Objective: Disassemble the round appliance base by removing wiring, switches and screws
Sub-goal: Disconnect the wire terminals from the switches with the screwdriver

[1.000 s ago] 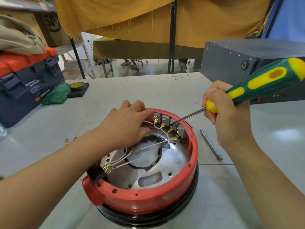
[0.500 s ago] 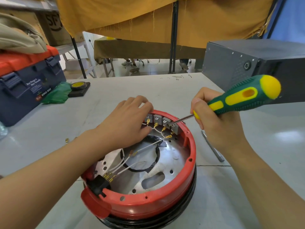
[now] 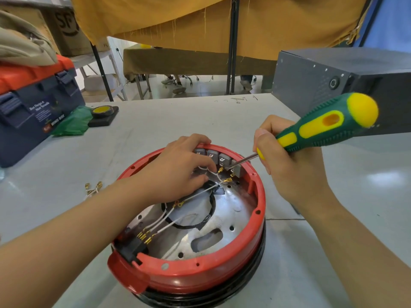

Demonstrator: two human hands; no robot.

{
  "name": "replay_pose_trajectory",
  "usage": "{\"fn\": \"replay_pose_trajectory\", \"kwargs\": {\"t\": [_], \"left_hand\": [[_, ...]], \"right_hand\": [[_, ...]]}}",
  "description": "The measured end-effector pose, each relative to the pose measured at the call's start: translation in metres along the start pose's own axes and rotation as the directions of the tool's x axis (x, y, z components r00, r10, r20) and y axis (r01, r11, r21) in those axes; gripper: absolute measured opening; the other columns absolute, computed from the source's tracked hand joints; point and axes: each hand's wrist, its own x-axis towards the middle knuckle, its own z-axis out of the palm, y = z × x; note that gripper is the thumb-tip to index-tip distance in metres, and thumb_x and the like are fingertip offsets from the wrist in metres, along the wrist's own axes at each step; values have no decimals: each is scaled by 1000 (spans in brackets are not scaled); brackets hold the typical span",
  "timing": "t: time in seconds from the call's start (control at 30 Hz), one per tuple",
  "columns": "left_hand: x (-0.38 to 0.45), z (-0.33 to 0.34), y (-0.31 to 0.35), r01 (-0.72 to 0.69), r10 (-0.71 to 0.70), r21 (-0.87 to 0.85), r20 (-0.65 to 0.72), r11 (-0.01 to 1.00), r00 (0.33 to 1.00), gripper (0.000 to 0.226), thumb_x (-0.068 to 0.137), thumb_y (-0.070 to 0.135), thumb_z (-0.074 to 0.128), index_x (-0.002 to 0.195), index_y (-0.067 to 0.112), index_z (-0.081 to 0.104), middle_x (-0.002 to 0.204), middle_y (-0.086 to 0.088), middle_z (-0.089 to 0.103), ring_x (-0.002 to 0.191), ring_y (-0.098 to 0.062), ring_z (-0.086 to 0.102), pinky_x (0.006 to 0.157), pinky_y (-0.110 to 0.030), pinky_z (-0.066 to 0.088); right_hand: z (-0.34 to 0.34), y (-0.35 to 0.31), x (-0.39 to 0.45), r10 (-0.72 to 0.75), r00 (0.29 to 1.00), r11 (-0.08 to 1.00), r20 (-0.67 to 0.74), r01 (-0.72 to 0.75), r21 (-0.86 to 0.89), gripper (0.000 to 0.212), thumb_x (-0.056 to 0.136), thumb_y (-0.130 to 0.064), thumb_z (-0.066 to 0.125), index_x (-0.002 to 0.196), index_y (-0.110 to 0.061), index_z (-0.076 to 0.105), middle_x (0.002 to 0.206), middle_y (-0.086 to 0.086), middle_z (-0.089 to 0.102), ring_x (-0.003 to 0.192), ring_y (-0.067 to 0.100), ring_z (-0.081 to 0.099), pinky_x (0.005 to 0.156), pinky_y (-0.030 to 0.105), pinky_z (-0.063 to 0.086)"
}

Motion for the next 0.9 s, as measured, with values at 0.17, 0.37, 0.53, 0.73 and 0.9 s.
{"fn": "replay_pose_trajectory", "kwargs": {"t": [0.17, 0.37, 0.53, 0.73, 0.9], "left_hand": [[0, 2, 1, -13, 14, 31, -12, 999, 1000, 24, 90, 31, 57, 112, 36, 64, 145, 3, 30, 127, -17, 33, 107, -34, 30], [1, 5, -1, -23, 24, 46, -28, 999, 999, 24, 90, 32, 57, 112, 36, 64, 145, 2, 31, 127, -19, 34, 106, -34, 30], [1, 7, -2, -22, 24, 41, -41, 999, 999, 22, 90, 33, 57, 110, 35, 66, 144, 1, 32, 125, -19, 35, 104, -33, 31], [2, 8, -2, -25, 27, 44, -51, 999, 998, 22, 90, 33, 56, 109, 35, 66, 143, 1, 33, 124, -19, 36, 104, -34, 32], [2, 7, -2, -24, 26, 46, -48, 999, 999, 21, 90, 33, 56, 109, 34, 66, 144, 1, 32, 126, -19, 35, 105, -34, 31]], "right_hand": [[3, -4, -2, -122, 992, 986, 18, 123, -114, 26, 84, -27, 47, 61, -14, 43, 53, -7, 41, 55, -2, 45, 54, 3, 32], [6, -3, -3, -134, 990, 985, 48, 139, -107, 25, 86, -11, 51, 63, -17, 42, 55, -10, 42, 55, -4, 47, 54, 2, 32], [6, -3, -4, -131, 982, 991, 134, 134, -11, 26, 85, -9, 53, 64, -22, 43, 52, -13, 42, 50, -2, 49, 51, 2, 33], [3, -4, -4, -87, 969, 996, 229, 93, -13, 22, 84, -16, 53, 65, -22, 44, 50, -14, 48, 49, 1, 50, 49, 4, 34], [7, -2, -1, -66, 991, 995, 117, 73, -63, 25, 84, -16, 48, 62, -24, 39, 51, -13, 43, 51, -1, 45, 49, 4, 31]]}}
